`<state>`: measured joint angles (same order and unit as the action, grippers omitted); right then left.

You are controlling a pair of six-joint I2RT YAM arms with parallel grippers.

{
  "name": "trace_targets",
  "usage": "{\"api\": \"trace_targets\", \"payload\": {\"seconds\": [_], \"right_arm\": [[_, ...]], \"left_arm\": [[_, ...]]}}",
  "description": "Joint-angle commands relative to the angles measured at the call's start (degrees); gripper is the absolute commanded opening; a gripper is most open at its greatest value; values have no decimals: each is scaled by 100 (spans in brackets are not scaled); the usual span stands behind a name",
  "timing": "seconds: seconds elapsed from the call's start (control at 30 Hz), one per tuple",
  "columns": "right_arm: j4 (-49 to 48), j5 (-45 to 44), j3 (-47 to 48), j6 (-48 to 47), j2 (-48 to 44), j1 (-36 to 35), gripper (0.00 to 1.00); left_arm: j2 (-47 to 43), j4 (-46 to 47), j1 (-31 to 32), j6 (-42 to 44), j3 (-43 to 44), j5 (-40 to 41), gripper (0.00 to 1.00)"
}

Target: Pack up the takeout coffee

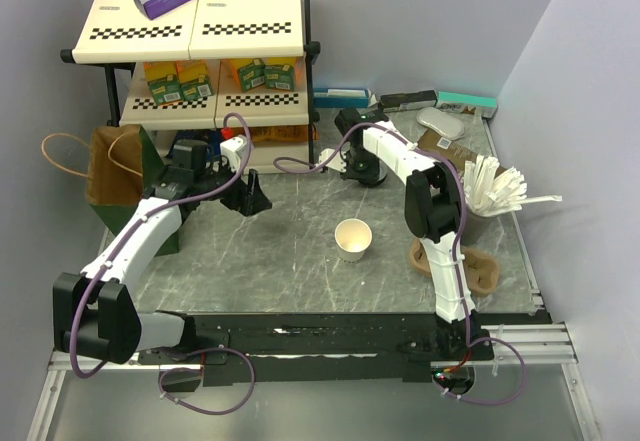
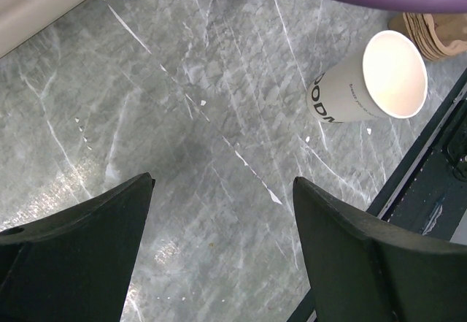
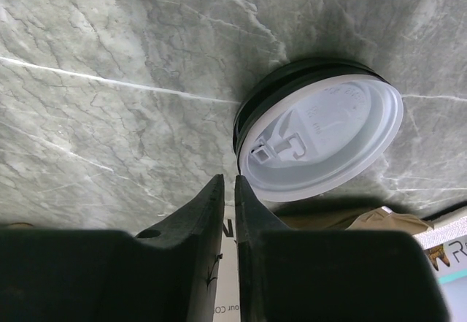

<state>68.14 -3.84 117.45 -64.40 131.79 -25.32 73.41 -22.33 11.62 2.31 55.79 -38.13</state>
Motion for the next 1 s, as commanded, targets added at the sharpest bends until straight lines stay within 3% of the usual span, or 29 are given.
{"api": "trace_targets", "payload": {"seconds": [0.0,0.4,0.97], "right_arm": [[68,-135,261,-90,154,-78,16],[6,-153,305,-46,181,-78,0],[-11,173,165,-152,-602,-87,0]], "left_arm": [[-63,194,34,-28,-16,-89,84],[-72,229,25,-81,-42,-98,84],[-55,246,25,-72,-33,-80,84]]}}
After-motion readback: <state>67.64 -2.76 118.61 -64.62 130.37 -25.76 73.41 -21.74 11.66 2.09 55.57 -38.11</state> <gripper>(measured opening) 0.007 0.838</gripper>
